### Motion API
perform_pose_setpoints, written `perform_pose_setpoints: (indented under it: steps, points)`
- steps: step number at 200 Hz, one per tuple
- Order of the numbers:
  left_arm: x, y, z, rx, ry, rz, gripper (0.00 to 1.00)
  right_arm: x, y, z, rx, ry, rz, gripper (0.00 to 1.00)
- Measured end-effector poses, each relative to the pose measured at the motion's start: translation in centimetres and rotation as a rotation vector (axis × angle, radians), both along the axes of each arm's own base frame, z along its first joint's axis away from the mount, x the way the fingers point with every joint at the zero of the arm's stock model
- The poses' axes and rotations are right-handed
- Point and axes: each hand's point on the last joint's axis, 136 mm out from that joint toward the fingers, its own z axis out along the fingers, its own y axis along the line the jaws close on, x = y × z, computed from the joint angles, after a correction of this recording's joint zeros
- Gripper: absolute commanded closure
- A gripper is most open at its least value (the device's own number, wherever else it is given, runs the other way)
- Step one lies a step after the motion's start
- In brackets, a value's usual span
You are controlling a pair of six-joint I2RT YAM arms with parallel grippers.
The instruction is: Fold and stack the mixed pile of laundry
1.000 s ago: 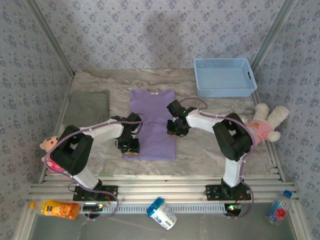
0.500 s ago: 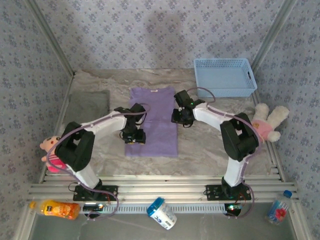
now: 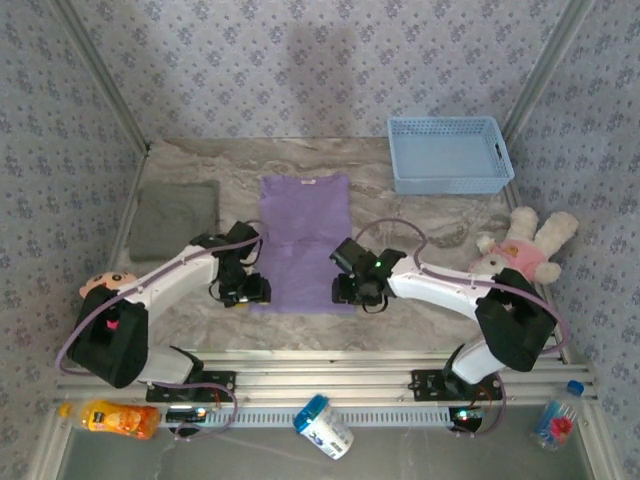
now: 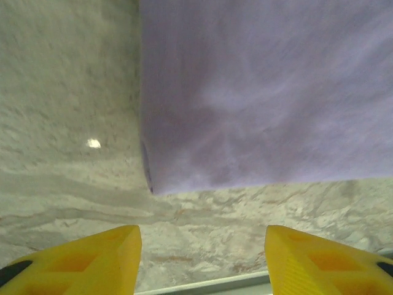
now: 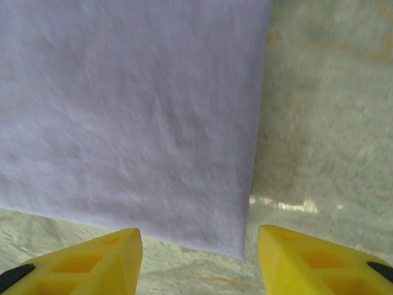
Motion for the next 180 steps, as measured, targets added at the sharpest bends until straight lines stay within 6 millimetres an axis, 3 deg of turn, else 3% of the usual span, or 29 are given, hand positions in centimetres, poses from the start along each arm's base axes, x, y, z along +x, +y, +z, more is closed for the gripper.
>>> perform_pose_setpoints:
  steps: [39, 123, 161, 180]
  points:
    - [-1.7, 0.1, -1.6, -0.031, 0.039, 0.038, 0.50, -0.8, 0.4, -1.4, -0.023, 0.010, -0.040, 0.51]
    - [-1.7, 0.3, -3.5, -0.031, 0.029, 0.071, 0.58, -0.1, 0.1, -3.4, -0.059, 0.007, -0.106, 0.53]
    - [-1.7, 0.6, -4.0, -0.007, 0.034, 0.074, 0.54, 0.0, 0.0, -3.5, -0.065, 0.005, -0.108, 0.55]
    - [-1.5, 0.5, -3.8, -0.005, 0.040, 0.080, 0.51, 0.0, -0.2, -3.5, -0.072, 0.003, -0.108, 0.64]
